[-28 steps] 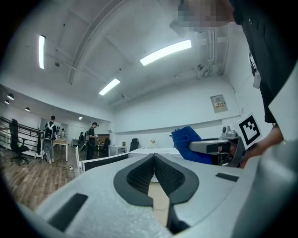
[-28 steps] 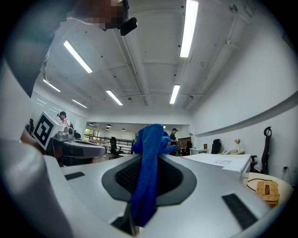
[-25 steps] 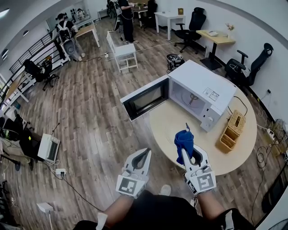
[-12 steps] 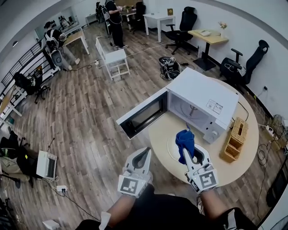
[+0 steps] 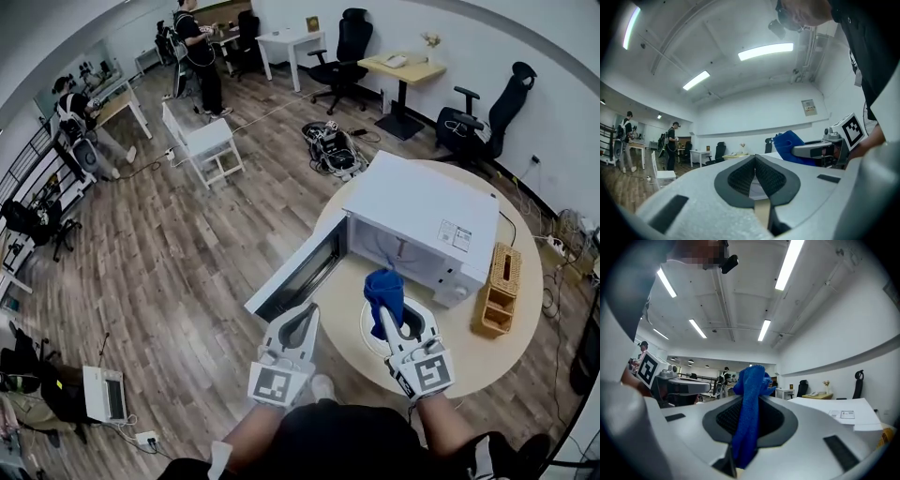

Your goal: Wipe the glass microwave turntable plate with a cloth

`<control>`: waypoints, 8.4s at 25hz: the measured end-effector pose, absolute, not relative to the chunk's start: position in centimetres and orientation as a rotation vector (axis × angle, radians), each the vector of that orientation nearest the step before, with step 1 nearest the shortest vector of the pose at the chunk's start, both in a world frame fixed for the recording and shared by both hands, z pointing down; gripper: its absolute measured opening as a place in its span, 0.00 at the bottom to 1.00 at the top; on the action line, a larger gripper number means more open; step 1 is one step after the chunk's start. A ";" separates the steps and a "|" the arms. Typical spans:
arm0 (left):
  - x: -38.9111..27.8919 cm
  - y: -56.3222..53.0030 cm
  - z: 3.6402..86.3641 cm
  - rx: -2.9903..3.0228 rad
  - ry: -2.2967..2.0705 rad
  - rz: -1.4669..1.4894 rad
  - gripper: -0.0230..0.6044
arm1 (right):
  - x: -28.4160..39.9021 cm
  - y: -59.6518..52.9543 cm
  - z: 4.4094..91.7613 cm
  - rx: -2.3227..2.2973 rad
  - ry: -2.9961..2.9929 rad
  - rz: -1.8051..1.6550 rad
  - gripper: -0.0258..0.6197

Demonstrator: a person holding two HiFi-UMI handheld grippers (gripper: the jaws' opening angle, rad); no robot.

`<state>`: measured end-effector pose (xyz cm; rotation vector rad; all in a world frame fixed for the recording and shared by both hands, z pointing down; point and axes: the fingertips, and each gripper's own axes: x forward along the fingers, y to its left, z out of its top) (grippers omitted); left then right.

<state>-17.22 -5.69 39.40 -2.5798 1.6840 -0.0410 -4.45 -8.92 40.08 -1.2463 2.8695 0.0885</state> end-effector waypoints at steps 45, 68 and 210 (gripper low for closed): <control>-9.7 -15.9 50.6 -2.889 1.592 -0.228 0.05 | -1.6 -17.7 69.1 -1.420 3.378 -0.572 0.14; -11.4 -16.9 52.2 -2.907 1.613 -0.286 0.05 | -2.1 -19.4 73.0 -1.457 3.531 -0.613 0.15; -9.4 -17.2 49.2 -2.916 1.506 -0.217 0.05 | 8.8 -10.6 73.1 -1.845 3.369 -0.828 0.15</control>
